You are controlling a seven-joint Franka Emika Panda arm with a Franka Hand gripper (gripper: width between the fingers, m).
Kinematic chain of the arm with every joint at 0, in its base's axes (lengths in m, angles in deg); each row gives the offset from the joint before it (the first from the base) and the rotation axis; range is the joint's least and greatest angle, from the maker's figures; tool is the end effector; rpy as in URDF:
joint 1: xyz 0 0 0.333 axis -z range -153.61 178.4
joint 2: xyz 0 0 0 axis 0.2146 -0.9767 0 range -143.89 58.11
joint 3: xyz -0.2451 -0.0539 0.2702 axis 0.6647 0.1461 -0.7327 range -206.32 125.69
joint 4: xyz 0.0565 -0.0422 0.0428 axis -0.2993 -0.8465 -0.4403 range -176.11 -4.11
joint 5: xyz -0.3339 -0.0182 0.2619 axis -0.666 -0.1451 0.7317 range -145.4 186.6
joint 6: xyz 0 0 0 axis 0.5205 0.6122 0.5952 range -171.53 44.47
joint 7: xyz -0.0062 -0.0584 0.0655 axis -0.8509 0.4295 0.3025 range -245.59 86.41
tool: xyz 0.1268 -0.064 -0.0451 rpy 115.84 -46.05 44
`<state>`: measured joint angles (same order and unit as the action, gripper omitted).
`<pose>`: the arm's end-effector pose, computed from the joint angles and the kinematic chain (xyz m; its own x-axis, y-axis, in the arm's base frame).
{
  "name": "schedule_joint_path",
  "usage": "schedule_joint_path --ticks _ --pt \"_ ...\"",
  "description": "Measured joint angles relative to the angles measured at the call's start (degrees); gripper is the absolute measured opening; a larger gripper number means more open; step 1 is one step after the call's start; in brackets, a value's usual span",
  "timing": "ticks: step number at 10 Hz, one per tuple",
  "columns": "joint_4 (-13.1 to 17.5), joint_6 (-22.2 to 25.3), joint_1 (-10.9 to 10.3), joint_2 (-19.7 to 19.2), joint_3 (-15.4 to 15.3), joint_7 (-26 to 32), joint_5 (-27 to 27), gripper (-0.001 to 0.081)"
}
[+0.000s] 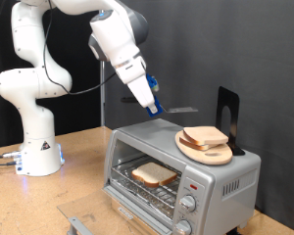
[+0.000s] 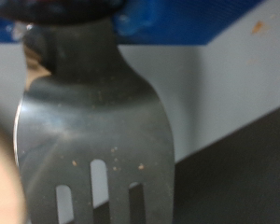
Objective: Make a piece of toast with the oven
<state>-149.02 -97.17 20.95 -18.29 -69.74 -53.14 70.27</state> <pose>0.4136 0.1751 0.3975 0.9360 0.1289 0.3274 0.2479 -0.9020 -0.3535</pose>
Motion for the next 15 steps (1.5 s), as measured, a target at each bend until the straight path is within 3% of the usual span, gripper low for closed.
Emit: schedule_joint_path --ticks 4,6,7,8,9,10,12,15 --pt "-3.96 -0.81 -0.27 -0.65 -0.87 2.94 2.75 0.0394" --pt "-4.52 -2.23 -0.28 -0.49 -1.1 2.94 3.85 0.0394" --pt "-4.63 -2.78 -0.28 -0.4 -1.16 2.95 4.45 0.0479" --pt "-4.76 -3.4 -0.28 -0.36 -1.22 3.2 5.05 0.0479" --pt "-4.9 -4.13 -0.28 -0.35 -1.28 3.54 5.19 0.0682" --pt "-5.01 -4.6 -0.28 -0.3 -1.37 3.6 5.19 0.0773" --pt "-5.26 -5.66 -0.27 -0.19 -1.67 3.56 4.62 0.0803" --pt "-6.01 -12.58 -0.28 -0.2 -3.73 6.33 3.22 0.0808"
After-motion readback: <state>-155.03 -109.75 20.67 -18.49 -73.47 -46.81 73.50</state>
